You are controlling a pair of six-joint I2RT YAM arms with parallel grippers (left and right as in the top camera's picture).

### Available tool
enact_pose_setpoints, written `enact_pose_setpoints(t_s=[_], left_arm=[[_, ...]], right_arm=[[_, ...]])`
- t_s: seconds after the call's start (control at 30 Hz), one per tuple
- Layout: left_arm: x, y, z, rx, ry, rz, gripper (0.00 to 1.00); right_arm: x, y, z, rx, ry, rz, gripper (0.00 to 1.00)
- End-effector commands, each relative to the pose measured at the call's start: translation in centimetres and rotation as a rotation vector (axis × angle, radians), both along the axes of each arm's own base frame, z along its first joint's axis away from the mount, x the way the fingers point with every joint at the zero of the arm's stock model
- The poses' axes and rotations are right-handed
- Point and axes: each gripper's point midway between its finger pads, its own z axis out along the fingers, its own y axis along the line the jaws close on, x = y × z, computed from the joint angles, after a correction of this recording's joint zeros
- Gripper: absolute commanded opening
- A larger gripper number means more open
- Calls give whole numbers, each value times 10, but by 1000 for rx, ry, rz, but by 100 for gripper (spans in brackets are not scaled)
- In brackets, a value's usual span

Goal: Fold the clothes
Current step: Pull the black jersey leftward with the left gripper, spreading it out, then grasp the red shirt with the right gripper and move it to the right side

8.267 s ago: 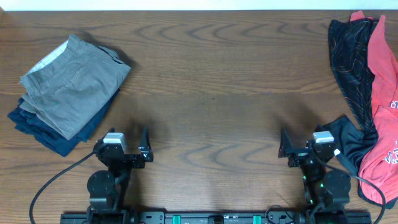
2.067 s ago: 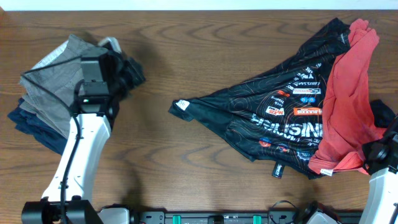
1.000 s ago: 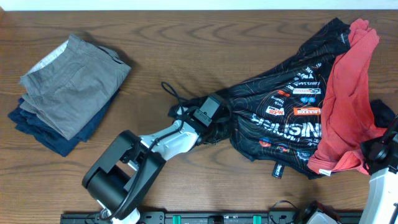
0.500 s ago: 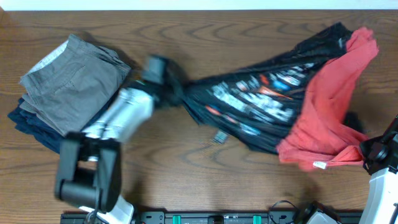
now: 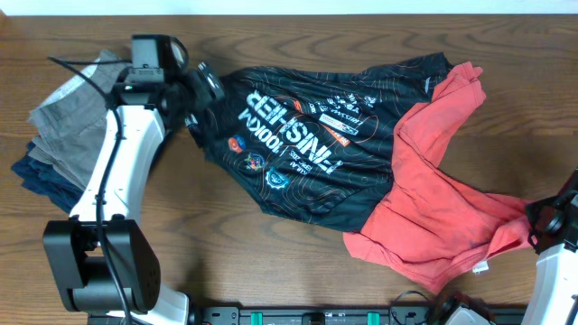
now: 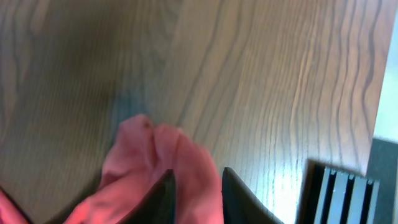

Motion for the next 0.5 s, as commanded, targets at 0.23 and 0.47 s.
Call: enact_pose_setpoints(t_s=[0.23, 0.47], left_arm=[[-126, -86, -54, -12, 451, -269, 98], [-186, -132, -101, 22, 559, -327, 98]], right_arm=[[114, 79, 45, 112, -416, 808, 43], [126, 138, 17, 209, -313, 1069, 65]])
